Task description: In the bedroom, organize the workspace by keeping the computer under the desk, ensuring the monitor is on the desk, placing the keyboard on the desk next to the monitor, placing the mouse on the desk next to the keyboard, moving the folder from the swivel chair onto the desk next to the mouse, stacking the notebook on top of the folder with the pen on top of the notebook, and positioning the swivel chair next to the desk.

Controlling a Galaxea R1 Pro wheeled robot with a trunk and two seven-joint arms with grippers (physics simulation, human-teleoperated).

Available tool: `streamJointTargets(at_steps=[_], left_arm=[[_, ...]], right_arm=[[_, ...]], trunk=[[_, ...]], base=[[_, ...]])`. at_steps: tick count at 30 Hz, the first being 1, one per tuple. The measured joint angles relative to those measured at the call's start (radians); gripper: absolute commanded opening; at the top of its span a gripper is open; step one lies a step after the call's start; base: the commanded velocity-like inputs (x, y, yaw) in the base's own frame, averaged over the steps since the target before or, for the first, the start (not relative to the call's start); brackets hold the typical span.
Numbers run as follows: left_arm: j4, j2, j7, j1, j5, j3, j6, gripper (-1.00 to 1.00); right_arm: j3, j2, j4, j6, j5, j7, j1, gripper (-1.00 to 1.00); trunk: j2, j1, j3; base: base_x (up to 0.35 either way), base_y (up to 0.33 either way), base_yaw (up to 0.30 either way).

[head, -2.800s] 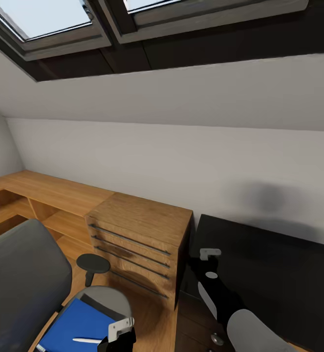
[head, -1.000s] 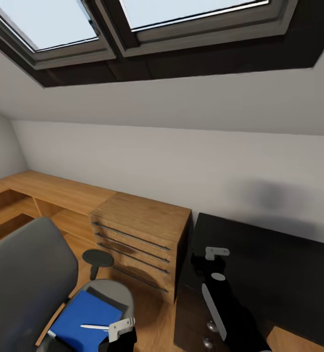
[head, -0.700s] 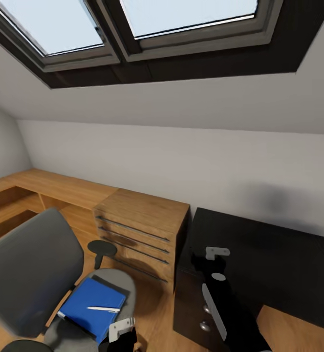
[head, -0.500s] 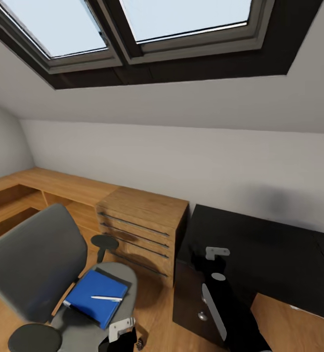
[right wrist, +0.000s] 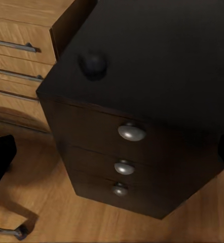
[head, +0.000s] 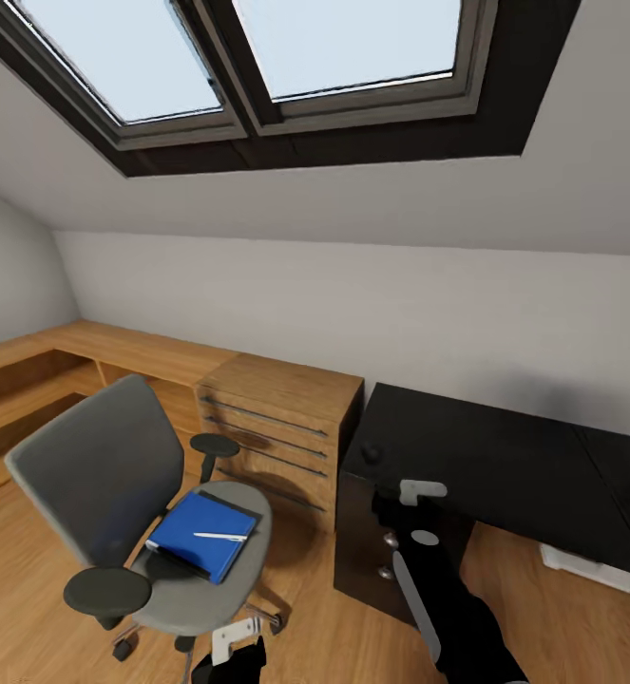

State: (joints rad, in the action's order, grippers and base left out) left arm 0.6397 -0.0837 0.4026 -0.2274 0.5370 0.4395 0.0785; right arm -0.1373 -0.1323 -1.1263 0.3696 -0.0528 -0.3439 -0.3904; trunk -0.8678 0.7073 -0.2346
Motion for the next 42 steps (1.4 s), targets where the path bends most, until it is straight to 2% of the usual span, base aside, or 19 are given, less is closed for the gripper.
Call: streamJointTargets(at_steps=[19,35,42], left_arm=[[0.000,0.000,0.000,0.000,0.000,0.001,-0.001,1.00],[0.000,-0.001,-0.005,0.000,0.000,0.001,0.000,1.00],[0.000,-0.007,-0.002,0.000,0.000,0.005,0.001,1.00]], right_arm=[[0.002,0.000,0.000,0.000,0.000,-0.001,0.000,1.00],[0.003,0.000,0.000,0.000,-0.001,-0.001,0.000,1.00],[0.003,0.000,0.000,0.000,-0.001,-0.001,0.000,1.00]], trunk=[[0.000,0.000,0.000],[0.000,-0.001,0.007],[0.049,-0.027,0.029]], base=[[-0.325,-0.006,-0.005],[-0.041,0.000,-0.153],[-0.002,0.000,-0.020]])
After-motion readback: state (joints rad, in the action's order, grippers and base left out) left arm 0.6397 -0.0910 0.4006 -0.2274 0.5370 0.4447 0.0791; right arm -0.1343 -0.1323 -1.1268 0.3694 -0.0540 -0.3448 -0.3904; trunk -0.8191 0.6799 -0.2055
